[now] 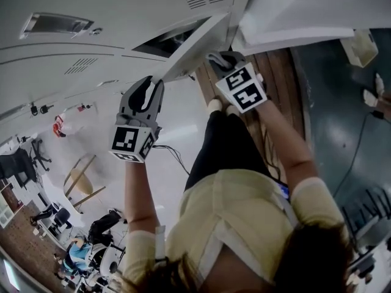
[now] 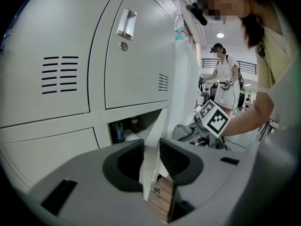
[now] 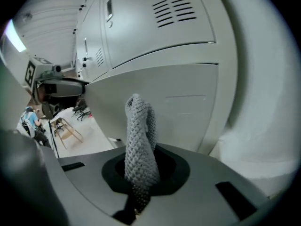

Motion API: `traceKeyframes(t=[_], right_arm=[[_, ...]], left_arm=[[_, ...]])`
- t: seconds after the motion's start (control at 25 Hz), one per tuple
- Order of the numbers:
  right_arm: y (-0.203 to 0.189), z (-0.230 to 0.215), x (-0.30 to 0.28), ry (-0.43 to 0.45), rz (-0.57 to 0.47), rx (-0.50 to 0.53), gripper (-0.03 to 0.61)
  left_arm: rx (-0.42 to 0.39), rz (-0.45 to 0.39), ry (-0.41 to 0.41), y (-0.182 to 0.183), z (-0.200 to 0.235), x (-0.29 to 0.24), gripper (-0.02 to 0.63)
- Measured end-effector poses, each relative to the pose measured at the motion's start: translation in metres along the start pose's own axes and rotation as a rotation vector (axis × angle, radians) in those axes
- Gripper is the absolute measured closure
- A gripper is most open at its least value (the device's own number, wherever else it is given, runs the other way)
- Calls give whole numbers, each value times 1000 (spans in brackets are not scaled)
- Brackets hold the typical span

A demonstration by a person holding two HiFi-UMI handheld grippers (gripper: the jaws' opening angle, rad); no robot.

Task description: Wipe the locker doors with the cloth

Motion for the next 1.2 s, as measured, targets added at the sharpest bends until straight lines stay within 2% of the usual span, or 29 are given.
traceKeyframes(t=[0.24, 0.44, 0.68, 1.2], right_arm=[[-21, 66, -47, 160, 76, 129, 566], [-18, 90, -71, 208, 104, 185, 566], [-18, 83, -86, 185, 130, 202, 566], [-17, 20, -71, 64, 133, 142, 566]], left_arm=[[-3, -4, -4, 1, 0, -1, 509], [3, -7, -3, 1, 1, -1, 509], [14, -8, 1, 0, 1, -1, 509], [22, -7, 3, 0, 1, 0, 509]])
Point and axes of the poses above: the fingertips, and each gripper's own axes: x backward along the fingers, z to its left, y out of its top, the point moved 5 cm from there along x, backward along the fingers, and after that the axes turned 14 degrees about y, right-handed, at the moved point
